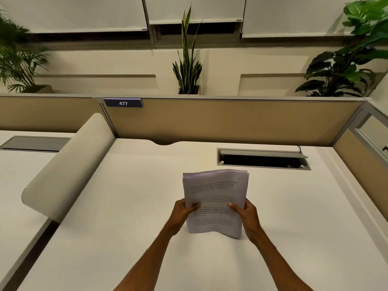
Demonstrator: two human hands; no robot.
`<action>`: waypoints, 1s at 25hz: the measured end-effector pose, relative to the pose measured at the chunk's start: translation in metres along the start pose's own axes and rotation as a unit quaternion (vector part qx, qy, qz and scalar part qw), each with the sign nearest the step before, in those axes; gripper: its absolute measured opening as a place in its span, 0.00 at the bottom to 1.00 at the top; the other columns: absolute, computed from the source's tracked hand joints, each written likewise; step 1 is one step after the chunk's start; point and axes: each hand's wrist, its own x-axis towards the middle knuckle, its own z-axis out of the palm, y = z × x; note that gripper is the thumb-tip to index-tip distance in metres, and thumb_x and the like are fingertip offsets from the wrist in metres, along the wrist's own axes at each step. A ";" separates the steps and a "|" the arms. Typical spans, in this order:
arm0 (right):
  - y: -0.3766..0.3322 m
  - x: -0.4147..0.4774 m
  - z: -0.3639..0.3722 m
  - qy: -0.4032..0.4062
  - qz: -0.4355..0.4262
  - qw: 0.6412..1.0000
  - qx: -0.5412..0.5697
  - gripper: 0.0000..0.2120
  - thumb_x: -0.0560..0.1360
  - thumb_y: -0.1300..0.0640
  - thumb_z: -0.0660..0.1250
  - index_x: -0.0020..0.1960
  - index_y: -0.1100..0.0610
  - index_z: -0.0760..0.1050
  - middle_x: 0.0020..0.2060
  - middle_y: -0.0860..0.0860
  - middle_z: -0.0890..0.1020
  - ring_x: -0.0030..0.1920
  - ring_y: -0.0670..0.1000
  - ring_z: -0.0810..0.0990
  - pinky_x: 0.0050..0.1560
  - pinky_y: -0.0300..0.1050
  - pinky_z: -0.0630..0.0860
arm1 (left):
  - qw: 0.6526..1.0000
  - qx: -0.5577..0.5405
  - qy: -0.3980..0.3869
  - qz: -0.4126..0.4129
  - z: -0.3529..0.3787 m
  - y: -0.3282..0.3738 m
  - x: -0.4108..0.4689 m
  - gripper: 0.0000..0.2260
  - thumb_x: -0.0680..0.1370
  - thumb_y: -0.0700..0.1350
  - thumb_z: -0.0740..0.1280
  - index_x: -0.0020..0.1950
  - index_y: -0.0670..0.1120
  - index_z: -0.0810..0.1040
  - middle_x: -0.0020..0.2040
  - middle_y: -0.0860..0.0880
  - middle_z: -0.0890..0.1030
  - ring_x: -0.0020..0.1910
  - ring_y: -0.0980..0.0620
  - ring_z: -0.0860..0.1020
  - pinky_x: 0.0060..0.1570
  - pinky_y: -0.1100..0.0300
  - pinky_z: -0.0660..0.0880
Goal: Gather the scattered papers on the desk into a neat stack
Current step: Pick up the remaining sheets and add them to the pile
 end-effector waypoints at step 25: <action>-0.011 0.010 0.014 0.038 -0.044 0.996 -0.070 0.11 0.78 0.57 0.69 0.60 0.51 0.78 0.50 0.49 0.85 0.54 0.57 0.82 0.46 0.38 0.80 | 0.992 0.103 -0.007 0.075 0.004 0.005 0.007 0.16 0.80 0.37 0.70 0.68 0.39 0.79 0.62 0.40 0.84 0.61 0.40 0.82 0.64 0.40 0.78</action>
